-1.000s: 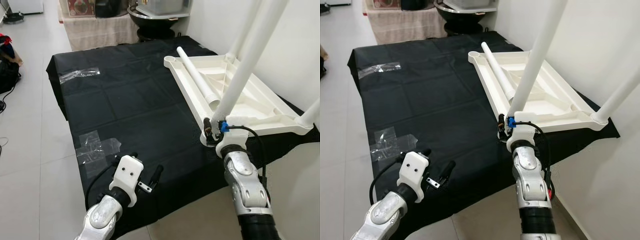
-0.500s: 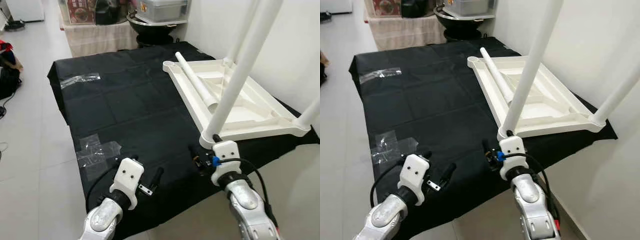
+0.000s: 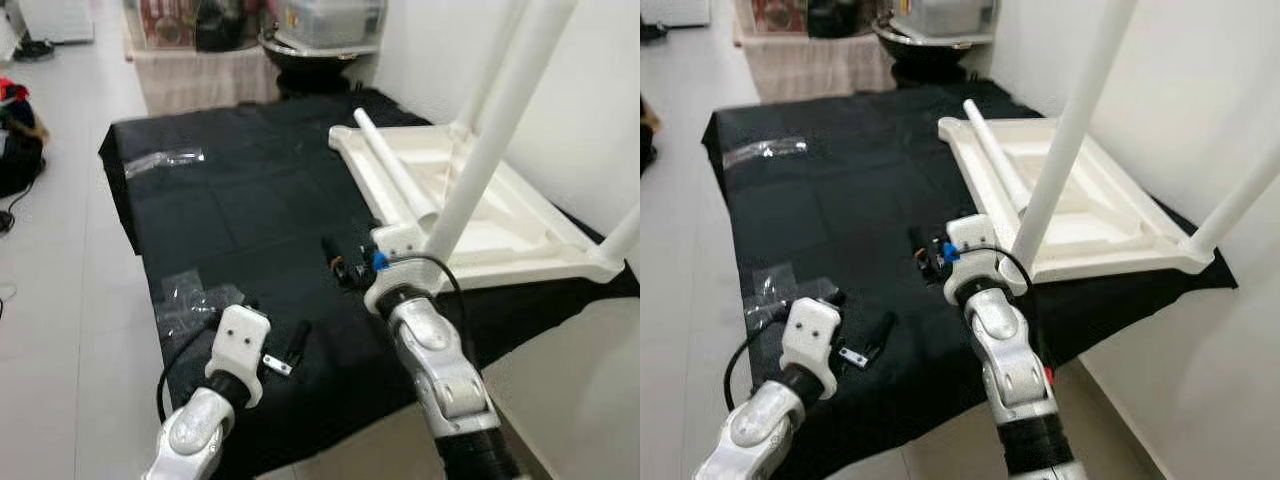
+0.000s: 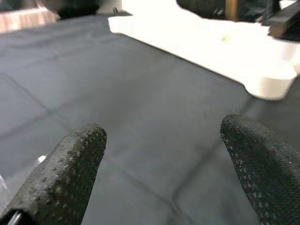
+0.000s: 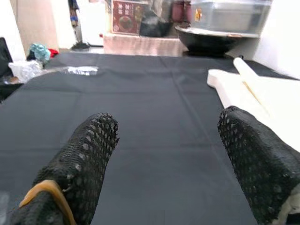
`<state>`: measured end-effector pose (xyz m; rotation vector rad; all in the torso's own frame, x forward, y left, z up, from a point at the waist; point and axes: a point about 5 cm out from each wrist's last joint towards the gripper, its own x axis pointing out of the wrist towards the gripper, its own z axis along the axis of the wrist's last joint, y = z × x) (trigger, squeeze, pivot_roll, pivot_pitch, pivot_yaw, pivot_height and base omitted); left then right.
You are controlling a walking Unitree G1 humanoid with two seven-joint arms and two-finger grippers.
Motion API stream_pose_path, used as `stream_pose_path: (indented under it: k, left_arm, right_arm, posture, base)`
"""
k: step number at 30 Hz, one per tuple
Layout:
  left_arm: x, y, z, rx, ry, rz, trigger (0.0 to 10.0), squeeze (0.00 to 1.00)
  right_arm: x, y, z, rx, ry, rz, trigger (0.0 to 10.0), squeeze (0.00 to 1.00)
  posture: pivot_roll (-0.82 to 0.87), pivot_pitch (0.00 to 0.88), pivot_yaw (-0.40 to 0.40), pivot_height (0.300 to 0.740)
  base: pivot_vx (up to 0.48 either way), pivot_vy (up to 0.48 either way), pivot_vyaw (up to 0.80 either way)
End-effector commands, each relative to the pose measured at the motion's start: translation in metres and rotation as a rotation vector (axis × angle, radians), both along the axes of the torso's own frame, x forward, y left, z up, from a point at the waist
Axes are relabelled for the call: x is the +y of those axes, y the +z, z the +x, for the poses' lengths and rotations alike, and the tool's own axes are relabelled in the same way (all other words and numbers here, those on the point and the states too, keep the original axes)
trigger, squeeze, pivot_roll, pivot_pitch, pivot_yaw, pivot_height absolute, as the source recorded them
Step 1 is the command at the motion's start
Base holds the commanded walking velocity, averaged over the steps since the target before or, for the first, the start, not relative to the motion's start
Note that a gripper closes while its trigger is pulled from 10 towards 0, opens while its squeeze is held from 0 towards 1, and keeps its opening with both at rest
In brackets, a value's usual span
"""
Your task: Building children table
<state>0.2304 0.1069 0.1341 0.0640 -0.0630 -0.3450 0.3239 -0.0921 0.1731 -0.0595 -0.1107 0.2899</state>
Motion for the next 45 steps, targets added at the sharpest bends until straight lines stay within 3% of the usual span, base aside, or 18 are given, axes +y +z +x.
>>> stream_pose_path:
  k: [1, 2, 3, 4, 5, 7, 11, 18, 22, 29, 34, 38, 41, 45]
  left_arm:
    - [0.003, 0.001, 0.000, 0.007, 0.020, 0.001, 10.0, 0.00]
    - [0.003, 0.001, 0.000, 0.007, 0.020, 0.001, 10.0, 0.00]
    - [0.007, 0.004, -0.001, -0.003, 0.041, 0.005, 10.0, 0.00]
    - [0.007, 0.004, -0.001, -0.003, 0.041, 0.005, 10.0, 0.00]
    - [0.009, 0.008, -0.002, -0.010, 0.059, 0.009, 10.0, 0.00]
    - [0.010, 0.012, -0.007, -0.016, 0.073, 0.009, 10.0, 0.00]
    - [0.006, 0.018, -0.014, -0.019, 0.067, -0.001, 10.0, 0.00]
    - [-0.002, 0.026, -0.026, -0.016, 0.027, 0.005, 10.0, 0.00]
    - [-0.004, 0.033, -0.032, -0.020, 0.017, -0.007, 10.0, 0.00]
    - [-0.005, 0.039, -0.036, -0.016, 0.014, -0.018, 10.0, 0.00]
    - [-0.007, 0.039, -0.037, -0.005, 0.005, -0.017, 10.0, 0.00]
    - [-0.008, 0.039, -0.037, 0.000, 0.000, -0.017, 10.0, 0.00]
    - [-0.007, 0.040, -0.036, 0.003, 0.001, -0.013, 10.0, 0.00]
    - [-0.007, 0.040, -0.036, 0.003, 0.001, -0.012, 10.0, 0.00]
  right_arm:
    - [0.003, 0.001, 0.010, 0.043, 0.021, 0.055, 10.0, 0.00]
    - [0.003, 0.001, 0.010, 0.043, 0.021, 0.055, 10.0, 0.00]
    - [0.010, 0.010, 0.025, 0.024, 0.040, 0.013, 10.0, 0.00]
    - [0.010, 0.010, 0.025, 0.024, 0.040, 0.013, 10.0, 0.00]
    - [0.017, 0.019, 0.039, 0.017, 0.044, -0.034, 10.0, 0.00]
    - [0.020, 0.030, 0.058, 0.020, -0.021, -0.108, 10.0, 0.00]
    - [0.022, 0.034, 0.074, 0.062, -0.113, -0.162, 10.0, 0.00]
    - [0.022, 0.027, 0.082, 0.173, -0.167, -0.243, 10.0, 0.00]
    - [0.010, 0.029, 0.087, 0.189, -0.241, -0.263, 10.0, 0.00]
    - [-0.019, 0.044, 0.095, 0.159, -0.375, -0.222, 10.0, 0.00]
    - [-0.030, 0.057, 0.099, 0.127, -0.423, -0.189, 10.0, 0.00]
    - [-0.035, 0.056, 0.100, 0.175, -0.446, -0.152, 10.0, 0.00]
    - [-0.036, 0.044, 0.098, 0.298, -0.450, -0.099, 10.0, 0.00]
    - [-0.035, 0.040, 0.097, 0.332, -0.449, -0.093, 10.0, 0.00]
  posture:
    - [0.06, 0.049, -0.090, 0.740]
    - [0.06, 0.049, -0.090, 0.740]
    - [0.07, 0.077, -0.101, 0.740]
    - [0.07, 0.077, -0.101, 0.740]
    - [0.08, 0.097, -0.105, 0.740]
    - [0.09, 0.123, -0.111, 0.740]
    - [0.09, 0.171, -0.119, 0.740]
    - [0.09, 0.238, -0.126, 0.740]
    - [0.09, 0.271, -0.129, 0.740]
    - [0.08, 0.289, -0.127, 0.740]
    - [0.08, 0.289, -0.127, 0.740]
    - [0.07, 0.288, -0.124, 0.740]
    - [0.07, 0.283, -0.121, 0.740]
    - [0.07, 0.283, -0.121, 0.740]
  base:
    - [0.000, 0.000, 0.00]
    - [0.000, 0.000, 0.00]
    - [0.000, 0.000, 0.00]
    - [0.000, 0.000, 0.00]
    - [0.000, 0.000, 0.00]
    - [0.000, 0.000, 0.00]
    - [0.000, 0.000, 0.00]
    - [0.000, 0.000, 0.00]
    - [0.000, 0.000, 0.00]
    - [0.000, 0.000, 0.00]
    - [0.000, 0.000, 0.00]
    - [0.000, 0.000, 0.00]
    - [0.000, 0.000, 0.00]
    - [0.000, 0.000, 0.00]
